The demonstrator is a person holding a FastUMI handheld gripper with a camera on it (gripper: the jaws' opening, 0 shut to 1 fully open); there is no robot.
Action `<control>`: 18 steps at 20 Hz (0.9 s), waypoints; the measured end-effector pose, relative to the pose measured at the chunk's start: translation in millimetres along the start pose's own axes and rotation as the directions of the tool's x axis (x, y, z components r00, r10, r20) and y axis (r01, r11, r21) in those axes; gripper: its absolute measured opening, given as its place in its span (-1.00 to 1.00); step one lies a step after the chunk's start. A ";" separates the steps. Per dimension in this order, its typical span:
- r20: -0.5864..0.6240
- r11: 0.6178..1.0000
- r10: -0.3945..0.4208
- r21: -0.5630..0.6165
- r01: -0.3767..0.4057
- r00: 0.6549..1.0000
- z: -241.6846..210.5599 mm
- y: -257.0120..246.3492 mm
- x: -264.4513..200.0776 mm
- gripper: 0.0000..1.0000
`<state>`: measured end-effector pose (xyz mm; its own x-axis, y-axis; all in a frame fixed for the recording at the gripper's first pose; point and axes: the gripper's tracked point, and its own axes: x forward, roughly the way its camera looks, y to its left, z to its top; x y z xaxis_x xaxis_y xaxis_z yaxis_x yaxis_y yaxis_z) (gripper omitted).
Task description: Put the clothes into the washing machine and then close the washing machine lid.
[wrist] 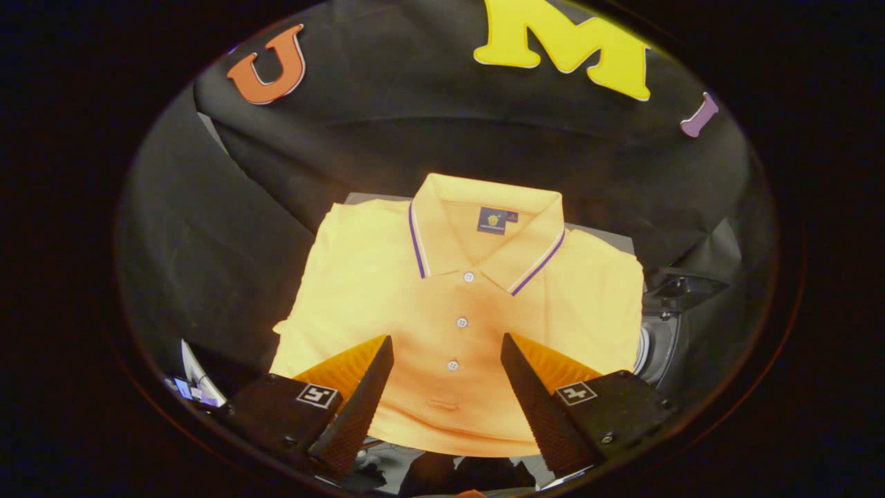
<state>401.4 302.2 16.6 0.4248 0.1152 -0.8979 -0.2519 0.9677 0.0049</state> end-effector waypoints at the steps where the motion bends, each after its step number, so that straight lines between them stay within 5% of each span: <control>1: -0.020 1.000 -0.007 0.010 0.007 1.000 0.0 0.3 4.4 0.98; 9: -0.090 0.991 -0.117 0.053 0.122 0.989 5.3 -7.6 30.6 0.98; 18: -0.139 0.995 -0.081 0.039 0.087 0.987 -1.3 2.2 37.9 0.94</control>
<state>415.8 308.4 -17.9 0.3191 0.0047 -0.9477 -0.1801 0.9821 -0.0558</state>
